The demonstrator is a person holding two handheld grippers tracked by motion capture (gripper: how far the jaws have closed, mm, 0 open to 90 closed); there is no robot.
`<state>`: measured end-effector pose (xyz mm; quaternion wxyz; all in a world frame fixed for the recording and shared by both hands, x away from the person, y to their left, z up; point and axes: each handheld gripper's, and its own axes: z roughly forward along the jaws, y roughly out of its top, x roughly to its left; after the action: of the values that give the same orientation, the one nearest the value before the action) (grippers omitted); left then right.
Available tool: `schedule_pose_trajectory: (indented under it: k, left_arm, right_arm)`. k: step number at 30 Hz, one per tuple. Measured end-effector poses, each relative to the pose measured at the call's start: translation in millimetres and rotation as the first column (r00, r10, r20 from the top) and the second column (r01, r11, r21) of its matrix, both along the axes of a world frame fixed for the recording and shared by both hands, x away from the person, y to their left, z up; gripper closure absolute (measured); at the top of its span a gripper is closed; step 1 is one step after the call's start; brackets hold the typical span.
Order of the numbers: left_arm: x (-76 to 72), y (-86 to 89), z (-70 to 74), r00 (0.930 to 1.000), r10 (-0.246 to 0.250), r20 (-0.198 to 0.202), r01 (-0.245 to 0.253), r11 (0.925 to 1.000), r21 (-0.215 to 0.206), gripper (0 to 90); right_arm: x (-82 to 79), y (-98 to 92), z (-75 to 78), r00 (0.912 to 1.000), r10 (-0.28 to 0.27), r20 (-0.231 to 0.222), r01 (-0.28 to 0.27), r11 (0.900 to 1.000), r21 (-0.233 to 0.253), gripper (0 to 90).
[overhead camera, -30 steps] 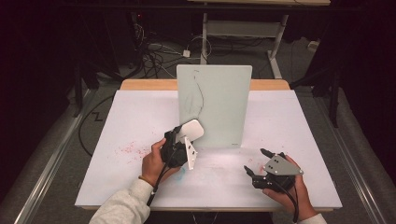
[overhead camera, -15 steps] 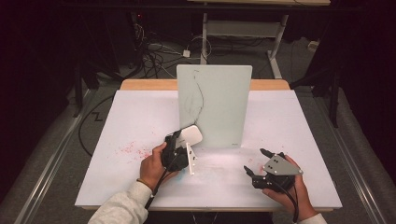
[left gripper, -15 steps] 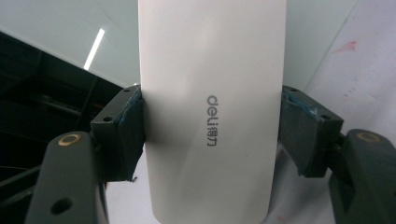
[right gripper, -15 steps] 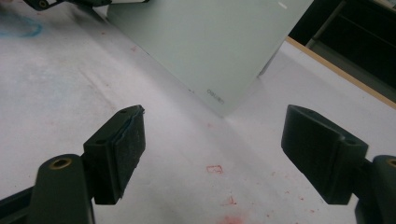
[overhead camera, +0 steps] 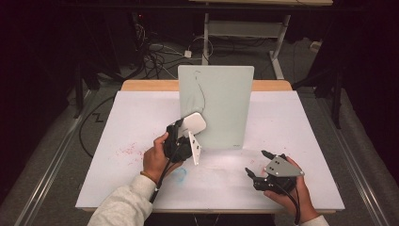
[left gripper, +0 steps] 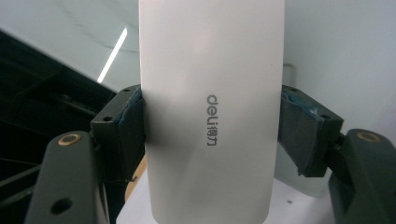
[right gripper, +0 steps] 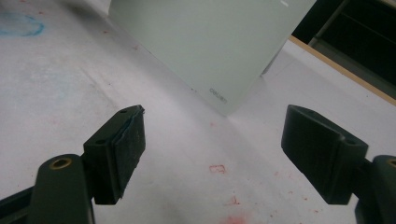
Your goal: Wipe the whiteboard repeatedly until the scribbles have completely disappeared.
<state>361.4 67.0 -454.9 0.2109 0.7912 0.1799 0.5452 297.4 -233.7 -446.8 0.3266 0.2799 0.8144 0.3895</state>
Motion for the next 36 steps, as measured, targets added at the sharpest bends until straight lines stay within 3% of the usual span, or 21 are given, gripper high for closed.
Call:
schedule_pose_trajectory:
  k: [7,8,9,12,13,17,23,29,36]
  left_arm:
    - [-11.8,-5.1,-34.9,0.998,-0.046,-0.043,0.049,0.9954,0.083,29.2]
    - [-11.8,-5.1,-34.9,0.998,-0.046,-0.043,0.049,0.9954,0.083,29.2]
    - [-14.4,-4.6,-39.9,0.9977,-0.058,-0.036,0.062,0.9883,0.139,29.2]
    - [-14.1,-1.8,-37.7,0.9961,-0.073,-0.05,0.079,0.9862,0.145,29.2]
    - [-13.3,-0.1,-37.2,0.9961,-0.07,-0.054,0.078,0.9836,0.163,29.2]
    - [-13.0,9.1,-37.8,0.9953,-0.083,-0.049,0.093,0.9593,0.267,29.2]
    - [-11.9,21.7,-35.8,0.9978,-0.059,-0.03,0.066,0.9412,0.331,29.2]
    - [-11.0,29.1,-36.9,0.9992,-0.033,-0.023,0.039,0.9423,0.333,29.2]
    - [-12.7,15.4,-39.8,0.9997,-0.022,-0.001,0.021,0.9455,0.325,29.1]
  right_arm:
    - [-0.7,0.6,-0.3,1.0,0.0,-0.003,0.0,1.0,0.001,22.3]
    - [-0.8,0.8,-0.3,1.0,0.002,-0.003,-0.002,1.0,0.001,22.3]
    - [-0.8,1.0,-0.3,1.0,0.004,-0.003,-0.004,1.0,-0.001,22.3]
    - [-1.2,1.2,0.0,1.0,0.004,-0.001,-0.004,1.0,-0.001,22.3]
    - [-1.1,1.0,0.1,1.0,0.004,-0.001,-0.004,1.0,-0.001,22.3]
    - [-1.1,0.0,-0.3,1.0,-0.001,-0.004,0.001,1.0,0.0,22.3]
    - [-1.3,0.2,0.5,1.0,0.001,0.0,-0.001,1.0,-0.002,22.3]
    - [-0.9,0.5,-0.5,1.0,-0.002,-0.005,0.002,1.0,-0.004,22.3]
    - [0.8,2.7,-1.8,0.9999,0.007,-0.009,-0.007,1.0,-0.011,22.3]
